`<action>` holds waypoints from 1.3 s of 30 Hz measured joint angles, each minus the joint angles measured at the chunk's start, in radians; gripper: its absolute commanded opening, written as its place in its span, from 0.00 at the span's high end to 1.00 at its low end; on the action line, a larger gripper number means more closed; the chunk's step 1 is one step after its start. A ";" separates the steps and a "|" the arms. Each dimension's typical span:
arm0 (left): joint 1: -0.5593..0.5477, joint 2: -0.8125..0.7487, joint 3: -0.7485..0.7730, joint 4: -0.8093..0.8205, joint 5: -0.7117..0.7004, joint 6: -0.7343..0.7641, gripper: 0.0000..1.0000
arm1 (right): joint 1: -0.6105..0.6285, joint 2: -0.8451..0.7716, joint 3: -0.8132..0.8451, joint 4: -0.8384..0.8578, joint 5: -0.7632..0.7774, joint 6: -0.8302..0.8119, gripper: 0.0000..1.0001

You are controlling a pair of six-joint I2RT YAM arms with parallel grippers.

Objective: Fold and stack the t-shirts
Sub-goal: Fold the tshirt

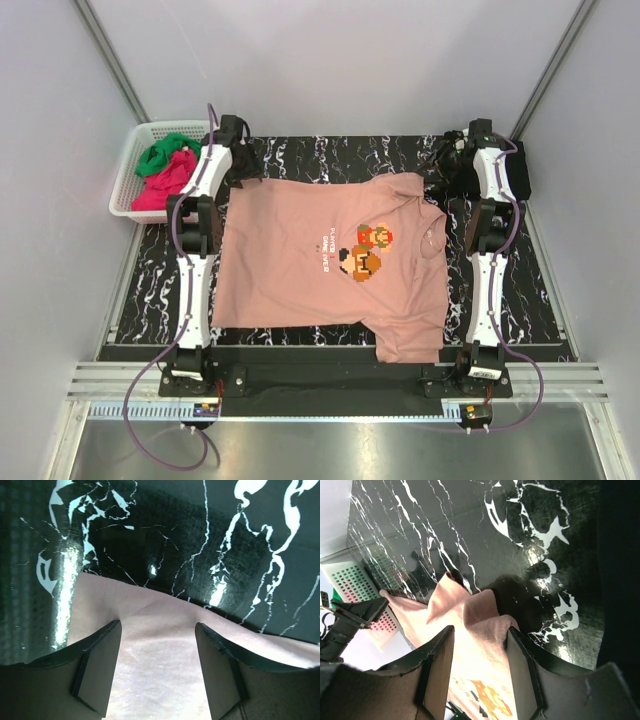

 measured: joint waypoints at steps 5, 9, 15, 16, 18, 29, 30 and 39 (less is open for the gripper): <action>-0.001 0.004 0.008 -0.013 -0.041 0.015 0.35 | 0.000 0.000 -0.003 0.001 -0.012 0.000 0.47; -0.003 0.013 0.023 -0.027 -0.084 0.024 0.35 | 0.000 0.000 -0.010 0.000 -0.012 0.000 0.47; -0.010 0.024 0.028 -0.034 -0.136 0.042 0.35 | -0.001 0.000 -0.018 0.000 -0.020 0.000 0.48; -0.010 0.025 0.030 -0.035 -0.139 0.043 0.35 | -0.001 0.000 -0.019 0.001 -0.021 0.000 0.48; -0.011 0.028 0.034 -0.036 -0.148 0.045 0.35 | -0.001 0.000 -0.022 0.001 -0.029 0.000 0.48; -0.011 0.037 0.051 -0.042 -0.158 0.034 0.36 | -0.001 0.000 -0.047 0.006 -0.036 -0.004 0.59; -0.010 0.037 0.051 -0.042 -0.157 0.031 0.36 | -0.001 0.000 -0.047 0.006 -0.036 -0.004 0.58; -0.004 0.037 0.056 -0.040 -0.152 -0.010 0.38 | -0.001 0.000 -0.047 0.008 -0.038 -0.005 0.52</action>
